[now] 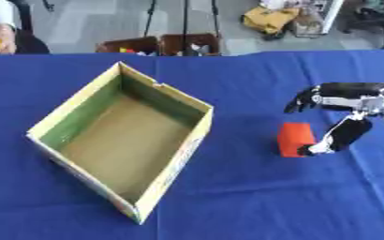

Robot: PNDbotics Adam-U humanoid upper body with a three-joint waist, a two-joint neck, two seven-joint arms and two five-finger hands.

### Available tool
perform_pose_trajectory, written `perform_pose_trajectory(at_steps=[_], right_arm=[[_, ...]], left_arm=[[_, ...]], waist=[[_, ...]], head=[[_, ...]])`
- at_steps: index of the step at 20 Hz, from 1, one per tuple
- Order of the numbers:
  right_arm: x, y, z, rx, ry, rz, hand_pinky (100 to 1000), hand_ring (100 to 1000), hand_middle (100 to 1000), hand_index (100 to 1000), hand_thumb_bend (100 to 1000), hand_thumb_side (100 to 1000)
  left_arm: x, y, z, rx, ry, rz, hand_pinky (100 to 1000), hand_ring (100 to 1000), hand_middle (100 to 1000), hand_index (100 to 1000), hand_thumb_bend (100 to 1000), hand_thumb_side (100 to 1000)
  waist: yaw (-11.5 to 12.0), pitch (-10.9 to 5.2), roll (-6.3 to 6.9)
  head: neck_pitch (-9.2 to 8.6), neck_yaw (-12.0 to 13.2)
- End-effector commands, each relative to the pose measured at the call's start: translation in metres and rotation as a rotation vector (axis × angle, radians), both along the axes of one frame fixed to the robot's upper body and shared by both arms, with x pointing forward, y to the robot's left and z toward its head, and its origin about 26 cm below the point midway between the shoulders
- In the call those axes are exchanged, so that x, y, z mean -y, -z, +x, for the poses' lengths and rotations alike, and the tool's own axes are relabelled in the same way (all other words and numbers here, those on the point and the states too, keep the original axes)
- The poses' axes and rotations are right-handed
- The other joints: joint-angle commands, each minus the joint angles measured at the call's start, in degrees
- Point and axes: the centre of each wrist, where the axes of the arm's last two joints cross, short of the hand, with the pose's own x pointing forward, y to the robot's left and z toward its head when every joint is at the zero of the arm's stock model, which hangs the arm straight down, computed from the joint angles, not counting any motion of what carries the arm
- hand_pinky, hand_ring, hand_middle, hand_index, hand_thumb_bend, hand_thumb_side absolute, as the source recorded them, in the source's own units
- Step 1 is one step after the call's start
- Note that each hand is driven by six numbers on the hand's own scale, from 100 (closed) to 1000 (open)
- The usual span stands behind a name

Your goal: Pick up objects on the table and place them in the box.

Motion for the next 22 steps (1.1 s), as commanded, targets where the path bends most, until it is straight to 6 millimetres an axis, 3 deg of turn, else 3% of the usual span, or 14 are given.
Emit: perform_pose_trajectory(at_steps=[1,15,22], right_arm=[[0.0057,-0.0062,0.0023,0.006,0.019,-0.023,811,810,781,868,506,382],[0.0049,0.002,0.0106,-0.025,0.028,0.017,752,707,618,718,491,323],[0.0065,0.0016,0.0115,-0.028,0.052,0.045,723,654,548,641,266,204]], left_arm=[[0.001,-0.008,-0.0017,0.027,0.009,0.015,554,726,832,920,100,1000],[0.0021,-0.008,-0.0013,0.024,0.014,0.017,554,729,831,920,100,1000],[0.0025,-0.008,-0.0012,0.021,0.014,0.019,554,730,831,918,100,1000]], waist=[[0.11,-0.37,-0.94],[0.58,-0.2,-1.02],[0.46,-0.11,-1.07]], head=[[0.33,-0.2],[0.76,-0.37],[0.93,-0.38]])
